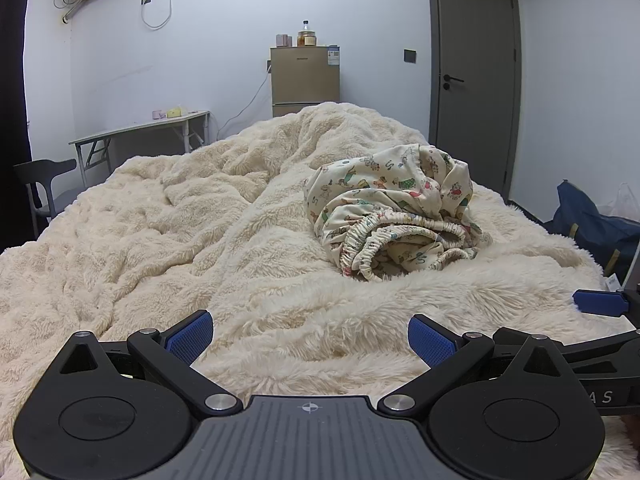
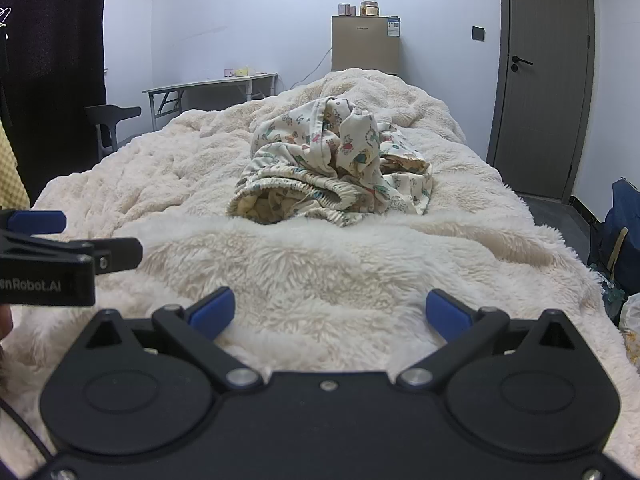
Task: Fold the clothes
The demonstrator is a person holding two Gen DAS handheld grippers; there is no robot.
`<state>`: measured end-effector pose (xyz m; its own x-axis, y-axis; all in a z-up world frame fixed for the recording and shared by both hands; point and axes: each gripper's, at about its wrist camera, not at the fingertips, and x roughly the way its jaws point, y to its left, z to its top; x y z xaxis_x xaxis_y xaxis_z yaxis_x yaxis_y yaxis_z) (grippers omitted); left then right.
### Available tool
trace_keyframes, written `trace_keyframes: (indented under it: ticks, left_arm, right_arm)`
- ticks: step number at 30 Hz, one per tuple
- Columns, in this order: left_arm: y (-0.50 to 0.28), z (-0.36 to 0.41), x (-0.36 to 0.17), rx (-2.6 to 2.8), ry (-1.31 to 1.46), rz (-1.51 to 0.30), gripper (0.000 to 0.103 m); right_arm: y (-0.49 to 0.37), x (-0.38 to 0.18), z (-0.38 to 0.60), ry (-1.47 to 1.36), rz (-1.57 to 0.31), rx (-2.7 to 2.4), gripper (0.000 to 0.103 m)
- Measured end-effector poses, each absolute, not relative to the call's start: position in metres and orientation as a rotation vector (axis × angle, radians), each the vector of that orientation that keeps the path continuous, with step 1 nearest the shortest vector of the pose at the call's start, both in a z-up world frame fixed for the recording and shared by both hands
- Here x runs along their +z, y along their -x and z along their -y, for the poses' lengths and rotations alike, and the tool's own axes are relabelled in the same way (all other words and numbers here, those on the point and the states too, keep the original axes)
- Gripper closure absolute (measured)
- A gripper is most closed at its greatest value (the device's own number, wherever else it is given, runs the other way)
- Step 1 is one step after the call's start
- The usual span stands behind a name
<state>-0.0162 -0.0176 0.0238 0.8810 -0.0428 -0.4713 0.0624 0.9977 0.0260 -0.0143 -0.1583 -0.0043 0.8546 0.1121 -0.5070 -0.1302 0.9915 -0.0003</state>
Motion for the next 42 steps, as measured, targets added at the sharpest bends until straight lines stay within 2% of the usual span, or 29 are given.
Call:
trace_keyframes:
  ticks: [42]
  left_arm:
    - [0.016, 0.016, 0.026, -0.051, -0.042, -0.495, 0.000]
  right_arm:
    - [0.003, 0.004, 0.162, 0.032, -0.526, 0.189, 0.000]
